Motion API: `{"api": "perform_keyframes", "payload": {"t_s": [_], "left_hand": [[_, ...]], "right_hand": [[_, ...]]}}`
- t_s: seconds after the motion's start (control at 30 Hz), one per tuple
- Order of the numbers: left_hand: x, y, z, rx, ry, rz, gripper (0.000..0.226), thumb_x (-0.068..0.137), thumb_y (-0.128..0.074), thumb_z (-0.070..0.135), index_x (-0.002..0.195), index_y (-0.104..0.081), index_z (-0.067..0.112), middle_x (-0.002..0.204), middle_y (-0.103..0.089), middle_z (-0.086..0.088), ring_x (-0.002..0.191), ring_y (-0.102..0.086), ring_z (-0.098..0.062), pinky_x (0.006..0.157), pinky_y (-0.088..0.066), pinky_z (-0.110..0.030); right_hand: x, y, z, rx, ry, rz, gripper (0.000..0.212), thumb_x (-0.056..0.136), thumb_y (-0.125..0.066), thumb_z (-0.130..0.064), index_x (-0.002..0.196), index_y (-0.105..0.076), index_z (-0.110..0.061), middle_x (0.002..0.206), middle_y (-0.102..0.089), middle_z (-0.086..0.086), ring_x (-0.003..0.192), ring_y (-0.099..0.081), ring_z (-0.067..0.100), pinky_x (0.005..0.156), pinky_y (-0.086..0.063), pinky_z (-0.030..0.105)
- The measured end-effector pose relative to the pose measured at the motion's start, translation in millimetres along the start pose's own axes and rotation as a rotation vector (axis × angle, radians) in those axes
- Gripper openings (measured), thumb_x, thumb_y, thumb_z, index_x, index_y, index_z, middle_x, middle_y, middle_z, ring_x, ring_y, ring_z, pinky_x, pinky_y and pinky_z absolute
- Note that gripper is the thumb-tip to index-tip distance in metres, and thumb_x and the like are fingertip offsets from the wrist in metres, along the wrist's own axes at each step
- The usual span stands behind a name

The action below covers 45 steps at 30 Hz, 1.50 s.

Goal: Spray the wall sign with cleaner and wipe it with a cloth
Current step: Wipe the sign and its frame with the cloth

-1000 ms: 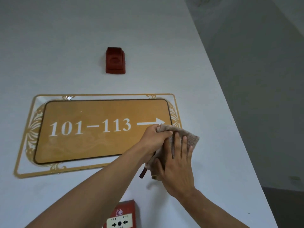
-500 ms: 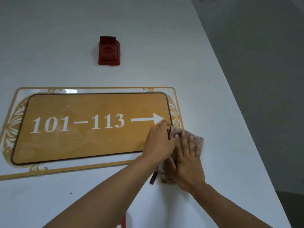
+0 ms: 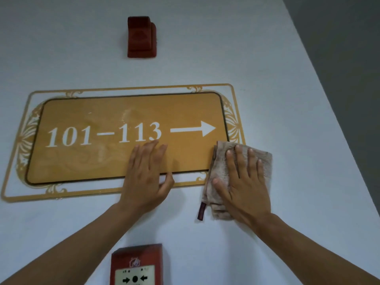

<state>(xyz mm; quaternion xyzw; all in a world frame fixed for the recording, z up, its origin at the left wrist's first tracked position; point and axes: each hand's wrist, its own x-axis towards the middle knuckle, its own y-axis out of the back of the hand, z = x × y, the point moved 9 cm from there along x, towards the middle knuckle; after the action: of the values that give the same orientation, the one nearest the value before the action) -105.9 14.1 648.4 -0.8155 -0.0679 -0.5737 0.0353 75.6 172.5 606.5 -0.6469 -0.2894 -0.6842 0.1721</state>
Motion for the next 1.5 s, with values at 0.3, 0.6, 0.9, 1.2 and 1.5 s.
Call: {"api": "perform_keyframes", "payload": {"t_s": [0.3,0.6,0.9,1.2,1.5], "left_hand": [[-21.7,17.2,-74.0,0.118,0.203,0.038,0.070,0.092,-0.041,0.042,0.150,-0.040,0.002,0.150,-0.044,-0.024,0.144,-0.036,-0.040,0.125,-0.011,-0.060],[-19.7,21.2,-69.6,0.145,0.169,0.075,0.069,0.093,-0.041,0.041,0.151,-0.041,0.004,0.150,-0.045,-0.024,0.144,-0.037,-0.039,0.124,-0.012,-0.062],[-16.6,36.2,-82.8,0.183,0.178,0.048,0.068,0.095,-0.037,0.044,0.152,-0.037,0.008,0.153,-0.041,-0.023,0.146,-0.034,-0.039,0.125,-0.012,-0.060],[-33.7,58.8,-115.3,0.281,0.167,-0.052,0.074,0.094,-0.036,0.051,0.156,-0.036,0.011,0.158,-0.038,-0.023,0.150,-0.029,-0.041,0.123,-0.010,-0.064],[-56.1,83.2,-162.6,0.317,0.244,-0.066,0.076,0.093,-0.036,0.053,0.156,-0.037,0.012,0.159,-0.038,-0.024,0.150,-0.030,-0.043,0.123,-0.012,-0.065]], "right_hand": [[-3.1,0.0,0.0,0.002,0.004,-0.001,0.079,0.100,-0.016,-0.067,0.161,0.004,-0.020,0.169,0.011,0.003,0.153,0.018,0.028,0.125,-0.003,0.050],[-2.1,-0.2,-3.0,0.010,0.005,-0.002,0.076,0.100,-0.010,-0.068,0.161,0.006,-0.023,0.169,0.011,0.000,0.153,0.020,0.027,0.124,0.004,0.045],[2.7,1.0,-20.0,0.000,0.070,-0.013,0.073,0.102,-0.010,-0.063,0.161,-0.001,-0.020,0.169,0.007,0.000,0.154,0.016,0.028,0.124,0.005,0.046],[21.5,-1.3,-82.8,-0.027,0.225,-0.033,0.073,0.102,-0.009,-0.063,0.161,-0.001,-0.021,0.169,0.006,0.000,0.154,0.016,0.030,0.125,-0.002,0.050],[32.1,-5.6,-118.6,-0.036,0.309,-0.034,0.072,0.103,-0.013,-0.063,0.161,-0.002,-0.022,0.169,0.004,-0.001,0.154,0.013,0.030,0.124,-0.005,0.050]]}}
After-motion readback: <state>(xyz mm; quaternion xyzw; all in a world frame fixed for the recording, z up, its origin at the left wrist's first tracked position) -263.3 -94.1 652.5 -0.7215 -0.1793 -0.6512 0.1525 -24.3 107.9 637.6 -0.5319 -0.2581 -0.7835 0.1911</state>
